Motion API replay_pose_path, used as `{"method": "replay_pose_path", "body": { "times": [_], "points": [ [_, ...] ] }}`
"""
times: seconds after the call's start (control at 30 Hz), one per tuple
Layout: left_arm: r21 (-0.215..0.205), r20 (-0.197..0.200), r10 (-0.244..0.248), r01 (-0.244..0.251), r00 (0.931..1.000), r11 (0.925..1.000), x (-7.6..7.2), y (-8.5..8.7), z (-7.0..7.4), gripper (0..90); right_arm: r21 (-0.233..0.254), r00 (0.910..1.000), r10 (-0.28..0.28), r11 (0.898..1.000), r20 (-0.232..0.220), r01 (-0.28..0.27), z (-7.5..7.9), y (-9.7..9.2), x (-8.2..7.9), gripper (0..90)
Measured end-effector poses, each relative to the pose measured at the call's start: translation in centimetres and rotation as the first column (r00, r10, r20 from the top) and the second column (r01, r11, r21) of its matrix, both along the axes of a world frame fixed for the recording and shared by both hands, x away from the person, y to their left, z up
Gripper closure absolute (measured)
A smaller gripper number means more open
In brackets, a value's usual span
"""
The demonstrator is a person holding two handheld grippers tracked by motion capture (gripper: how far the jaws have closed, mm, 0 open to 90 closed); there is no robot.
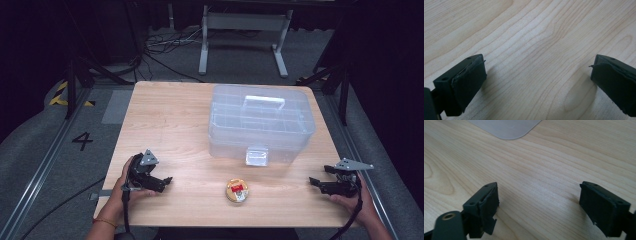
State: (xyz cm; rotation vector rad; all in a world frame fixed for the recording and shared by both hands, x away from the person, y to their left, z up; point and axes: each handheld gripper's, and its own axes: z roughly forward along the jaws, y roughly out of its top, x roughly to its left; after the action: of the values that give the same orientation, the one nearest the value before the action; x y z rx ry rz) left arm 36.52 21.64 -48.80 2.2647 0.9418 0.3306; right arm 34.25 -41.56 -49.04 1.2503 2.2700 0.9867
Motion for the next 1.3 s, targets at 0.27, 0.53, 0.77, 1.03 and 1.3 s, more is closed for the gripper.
{"method": "replay_pose_path", "body": {
  "times": [0.27,0.53,0.77,1.03,1.3],
  "points": [
    [0.001,0.001,0.007,-0.007,1.0000,1.0000,0.0,0.0,0.0,0.3,-0.003,0.9974,-0.002,1.000,0.072,0.002,2.0,-0.3,-0.2,19.6],
    [0.004,0.002,0.023,-0.023,0.9997,0.9997,-0.1,-0.2,0.0,0.1,0.036,0.9795,0.002,0.999,0.202,-0.010,7.7,-0.4,0.0,24.3],
    [0.004,-0.002,0.035,-0.035,0.9994,0.9994,-0.1,-0.3,0.0,0.0,0.035,0.9609,0.029,0.999,0.276,-0.040,12.6,0.7,1.4,24.8],
    [0.020,-0.017,0.032,-0.031,0.9994,0.9993,0.2,-0.5,0.2,0.1,0.028,0.9502,0.044,0.998,0.309,-0.055,15.3,2.1,3.1,27.8],
    [0.044,0.013,-0.016,0.015,0.9998,0.9989,0.8,-1.9,1.2,14.3,0.011,0.9487,0.093,0.995,0.302,-0.101,17.1,5.0,5.0,29.3]
  ]
}}
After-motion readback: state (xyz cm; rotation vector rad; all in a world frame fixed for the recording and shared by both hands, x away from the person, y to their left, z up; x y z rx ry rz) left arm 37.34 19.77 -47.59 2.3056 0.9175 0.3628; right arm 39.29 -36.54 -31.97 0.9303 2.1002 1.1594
